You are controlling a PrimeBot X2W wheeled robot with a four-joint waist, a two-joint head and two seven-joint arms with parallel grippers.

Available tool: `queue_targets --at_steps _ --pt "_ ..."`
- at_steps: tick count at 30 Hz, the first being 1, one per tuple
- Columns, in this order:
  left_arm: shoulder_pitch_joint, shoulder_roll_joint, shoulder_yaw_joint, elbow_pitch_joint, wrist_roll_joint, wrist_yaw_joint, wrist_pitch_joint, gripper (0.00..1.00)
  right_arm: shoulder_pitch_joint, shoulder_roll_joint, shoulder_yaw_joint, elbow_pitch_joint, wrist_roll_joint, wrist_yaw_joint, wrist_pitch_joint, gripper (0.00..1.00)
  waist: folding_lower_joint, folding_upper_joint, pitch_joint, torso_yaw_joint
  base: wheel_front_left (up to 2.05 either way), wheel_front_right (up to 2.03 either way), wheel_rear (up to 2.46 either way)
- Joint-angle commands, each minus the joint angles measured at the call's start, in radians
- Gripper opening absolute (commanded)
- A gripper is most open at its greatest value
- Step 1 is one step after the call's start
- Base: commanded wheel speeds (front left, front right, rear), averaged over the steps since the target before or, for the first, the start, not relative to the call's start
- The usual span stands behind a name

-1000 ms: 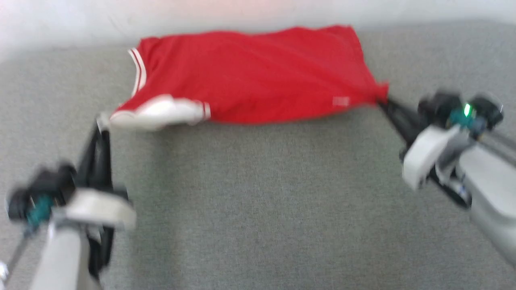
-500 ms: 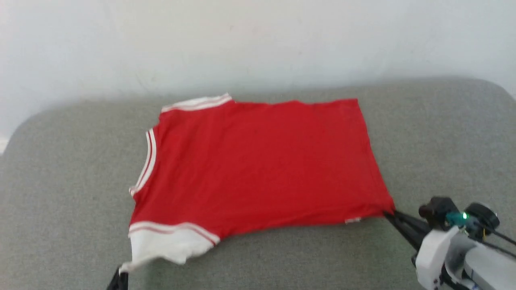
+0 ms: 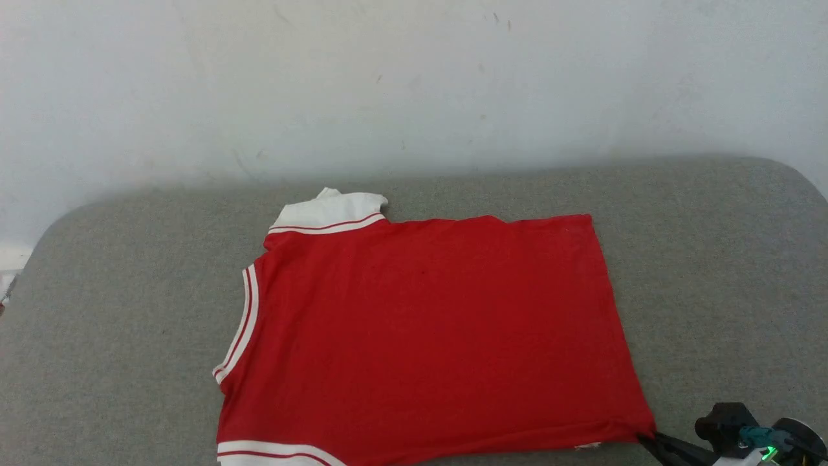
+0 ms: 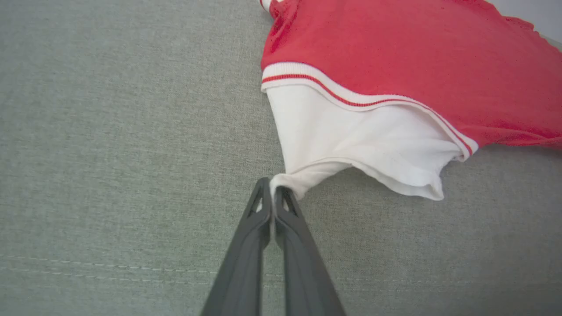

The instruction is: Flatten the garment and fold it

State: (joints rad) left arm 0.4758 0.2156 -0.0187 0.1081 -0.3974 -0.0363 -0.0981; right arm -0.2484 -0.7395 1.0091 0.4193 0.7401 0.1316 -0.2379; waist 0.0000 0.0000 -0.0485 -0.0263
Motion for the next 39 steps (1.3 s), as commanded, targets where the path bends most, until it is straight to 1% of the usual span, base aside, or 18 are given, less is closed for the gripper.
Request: queue_targets --at_steps 1,4,9,12,15,19,23,28,34,39 --pt "0.005 0.004 -0.007 0.015 0.008 -0.009 0.004 0.0 0.013 -0.007 -0.011 -0.006 -0.001 -0.001 0.004 0.0 0.0 0.0 0.0 0.001 0.0 0.0 0.0" --pt "-0.033 0.014 -0.016 0.018 0.026 -0.008 -0.006 0.0 0.015 -0.008 -0.047 -0.011 -0.003 -0.001 0.003 0.0 0.0 0.0 -0.001 0.005 0.0 0.0 0.0" --pt "-0.15 0.069 -0.014 -0.004 0.08 -0.005 -0.046 0.0 0.002 0.01 -0.135 -0.028 -0.008 -0.001 -0.004 0.0 0.0 0.0 0.005 0.011 0.0 0.0 0.0" --pt "-0.245 0.079 -0.023 -0.009 0.103 -0.002 -0.058 0.0 -0.014 0.03 -0.183 -0.04 -0.017 -0.001 -0.003 0.0 0.0 0.0 0.014 0.001 0.0 0.0 0.0" --pt "-0.335 0.086 -0.04 0.002 0.118 -0.01 -0.064 0.0 -0.034 0.051 -0.231 -0.044 -0.028 -0.001 0.005 0.0 0.0 0.0 0.036 -0.014 0.0 0.0 0.0" --pt "-0.468 0.098 -0.07 0.053 0.146 -0.022 -0.065 0.0 -0.068 0.077 -0.274 -0.04 -0.058 -0.001 0.026 0.0 0.0 0.0 0.078 -0.035 0.0 0.0 0.0" --pt "-0.596 0.109 -0.081 0.125 0.17 -0.023 -0.085 0.0 -0.099 0.106 -0.294 -0.025 -0.077 -0.001 0.052 0.0 0.0 0.0 0.126 -0.048 0.0 0.0 0.0" --pt "-0.747 0.117 -0.105 0.238 0.194 -0.032 -0.094 0.0 -0.15 0.138 -0.296 0.006 -0.08 -0.001 0.085 0.0 0.0 0.0 0.191 -0.06 0.0 0.0 0.0" --pt "-0.905 0.128 -0.126 0.421 0.219 -0.036 -0.097 0.0 -0.229 0.168 -0.269 0.049 -0.087 -0.001 0.121 0.0 0.0 0.0 0.269 -0.069 0.0 0.0 0.0" --pt "-0.986 0.129 -0.156 0.594 0.23 -0.048 -0.083 0.0 -0.28 0.178 -0.24 0.098 -0.085 -0.001 0.165 0.0 0.0 0.0 0.307 -0.073 0.0 0.0 0.0"
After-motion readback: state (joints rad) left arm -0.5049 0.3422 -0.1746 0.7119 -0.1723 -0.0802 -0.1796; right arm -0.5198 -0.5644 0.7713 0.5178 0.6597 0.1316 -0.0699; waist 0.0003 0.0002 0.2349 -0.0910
